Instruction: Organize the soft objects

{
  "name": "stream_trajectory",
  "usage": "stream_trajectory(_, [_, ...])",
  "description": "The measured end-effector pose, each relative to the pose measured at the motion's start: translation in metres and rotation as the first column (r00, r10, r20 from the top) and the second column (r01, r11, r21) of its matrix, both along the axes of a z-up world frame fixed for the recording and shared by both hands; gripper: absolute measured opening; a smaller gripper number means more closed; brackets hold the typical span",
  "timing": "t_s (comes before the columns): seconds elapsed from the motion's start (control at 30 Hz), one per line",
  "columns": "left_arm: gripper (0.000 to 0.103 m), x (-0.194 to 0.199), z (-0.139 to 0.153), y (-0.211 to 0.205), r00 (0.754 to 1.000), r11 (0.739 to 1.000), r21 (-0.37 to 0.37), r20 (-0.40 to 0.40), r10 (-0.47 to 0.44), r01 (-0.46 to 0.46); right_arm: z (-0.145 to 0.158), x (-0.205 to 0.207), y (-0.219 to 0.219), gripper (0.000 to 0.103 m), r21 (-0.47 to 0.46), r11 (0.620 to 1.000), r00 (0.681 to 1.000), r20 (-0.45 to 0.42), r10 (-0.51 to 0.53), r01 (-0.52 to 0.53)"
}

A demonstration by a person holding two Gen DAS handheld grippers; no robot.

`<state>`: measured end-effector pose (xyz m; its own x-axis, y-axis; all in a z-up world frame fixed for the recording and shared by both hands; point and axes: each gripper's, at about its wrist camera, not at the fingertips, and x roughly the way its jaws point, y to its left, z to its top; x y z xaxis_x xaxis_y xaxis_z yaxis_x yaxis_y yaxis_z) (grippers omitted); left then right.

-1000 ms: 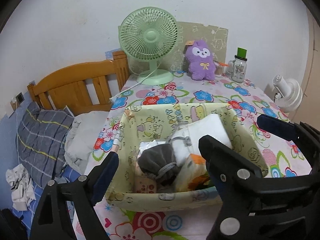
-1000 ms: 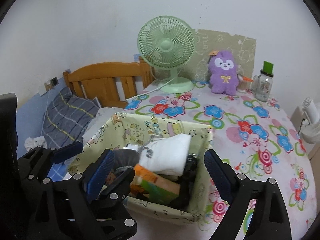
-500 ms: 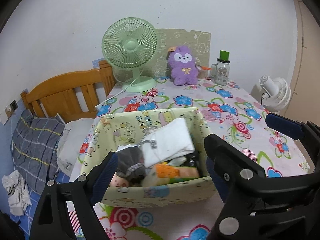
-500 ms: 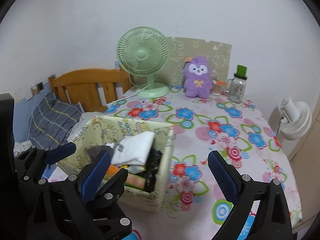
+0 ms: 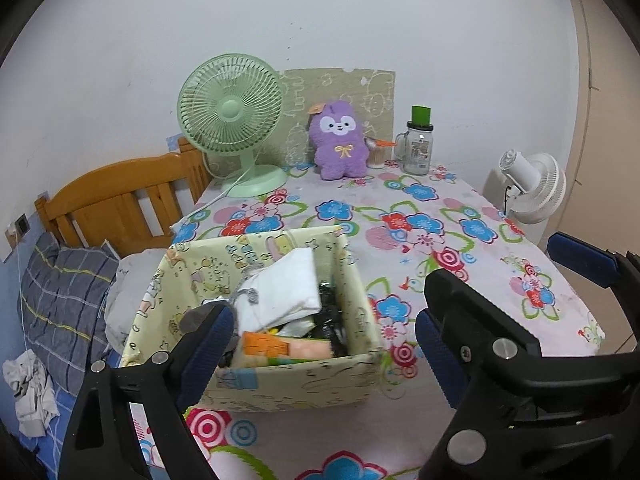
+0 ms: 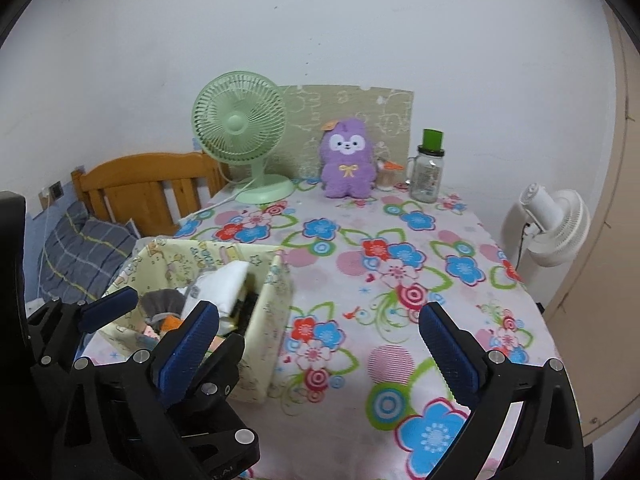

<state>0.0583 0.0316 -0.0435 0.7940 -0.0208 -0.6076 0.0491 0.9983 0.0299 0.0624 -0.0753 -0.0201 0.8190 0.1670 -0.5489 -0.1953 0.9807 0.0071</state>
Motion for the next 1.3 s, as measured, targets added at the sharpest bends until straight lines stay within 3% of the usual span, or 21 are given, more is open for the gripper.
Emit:
stream_trajectory(0.77, [0.100, -0.016, 0.020, -0.053, 0.997, 0.999, 0.015, 0.053, -0.047, 0.047, 0.021, -0.022, -0.059, 0.102, -0.002, 0.997, 0.995, 0.056, -0.081, 0.081])
stream_trajectory(1.3, [0.101, -0.031, 0.042, -0.053, 0.992, 1.000, 0.012, 0.126, 0.014, -0.016, 0.040, -0.037, -0.088, 0.102, 0.023, 0.993, 0.987, 0.111, -0.114, 0.112])
